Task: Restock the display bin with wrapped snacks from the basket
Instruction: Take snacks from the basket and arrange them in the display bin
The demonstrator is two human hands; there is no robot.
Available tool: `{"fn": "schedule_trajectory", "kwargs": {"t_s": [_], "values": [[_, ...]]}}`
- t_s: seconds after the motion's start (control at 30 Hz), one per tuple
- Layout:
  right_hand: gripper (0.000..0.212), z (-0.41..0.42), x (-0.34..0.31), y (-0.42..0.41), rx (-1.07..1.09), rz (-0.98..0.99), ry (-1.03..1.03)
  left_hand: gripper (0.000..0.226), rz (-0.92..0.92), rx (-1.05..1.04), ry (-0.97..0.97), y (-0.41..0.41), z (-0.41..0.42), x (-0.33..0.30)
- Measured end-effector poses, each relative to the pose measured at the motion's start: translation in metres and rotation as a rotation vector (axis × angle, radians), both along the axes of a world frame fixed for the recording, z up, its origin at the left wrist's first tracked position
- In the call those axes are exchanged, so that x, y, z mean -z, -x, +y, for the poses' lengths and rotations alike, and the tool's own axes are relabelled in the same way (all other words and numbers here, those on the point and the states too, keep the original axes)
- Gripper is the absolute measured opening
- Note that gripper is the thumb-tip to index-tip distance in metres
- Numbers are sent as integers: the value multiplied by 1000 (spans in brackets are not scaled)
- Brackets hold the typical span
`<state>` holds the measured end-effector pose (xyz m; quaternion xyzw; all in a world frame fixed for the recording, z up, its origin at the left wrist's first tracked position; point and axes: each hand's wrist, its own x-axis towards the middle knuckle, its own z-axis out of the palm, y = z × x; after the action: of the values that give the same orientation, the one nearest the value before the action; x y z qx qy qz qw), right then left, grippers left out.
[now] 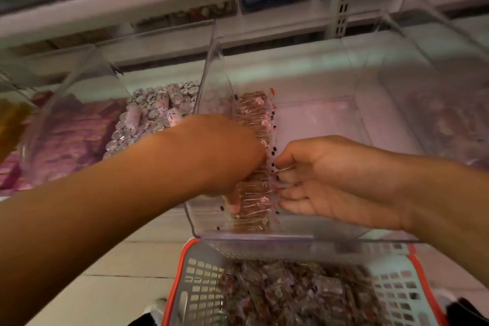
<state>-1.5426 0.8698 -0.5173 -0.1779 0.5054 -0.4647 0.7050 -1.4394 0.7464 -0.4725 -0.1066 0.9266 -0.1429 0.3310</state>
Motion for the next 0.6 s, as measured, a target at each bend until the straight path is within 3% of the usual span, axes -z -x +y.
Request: {"fn": "schedule_trajectory", "kwargs": {"t_s": [0.1, 0.2, 0.27, 0.33, 0.4, 0.47, 0.53, 0.6], "values": [[24, 14, -18, -1, 43, 380, 25, 44, 43, 21, 34, -2, 12, -9], [25, 30, -35, -4, 192, 781, 163, 19, 275, 4, -21, -18, 22, -22], [28, 51, -48, -16, 305, 1054, 394, 11, 537, -30, -131, -38, 28, -29], [27, 77, -58, -33, 256, 1288, 643, 17, 965, -2, -213, -65, 36, -22], [26, 98, -49, -55, -16, 1414, 669, 18, 1421, -4, -208, -98, 54, 1], [27, 107, -10, -75, -430, 1504, 475, 22, 1671, -108, -217, -125, 81, 43], [24, 113, 43, -88, -851, 1421, 264, 22, 1642, -230, -295, -140, 106, 101], [21, 129, 105, -92, -1093, 1283, 56, 14, 1275, -458, -382, -151, 122, 172]]}}
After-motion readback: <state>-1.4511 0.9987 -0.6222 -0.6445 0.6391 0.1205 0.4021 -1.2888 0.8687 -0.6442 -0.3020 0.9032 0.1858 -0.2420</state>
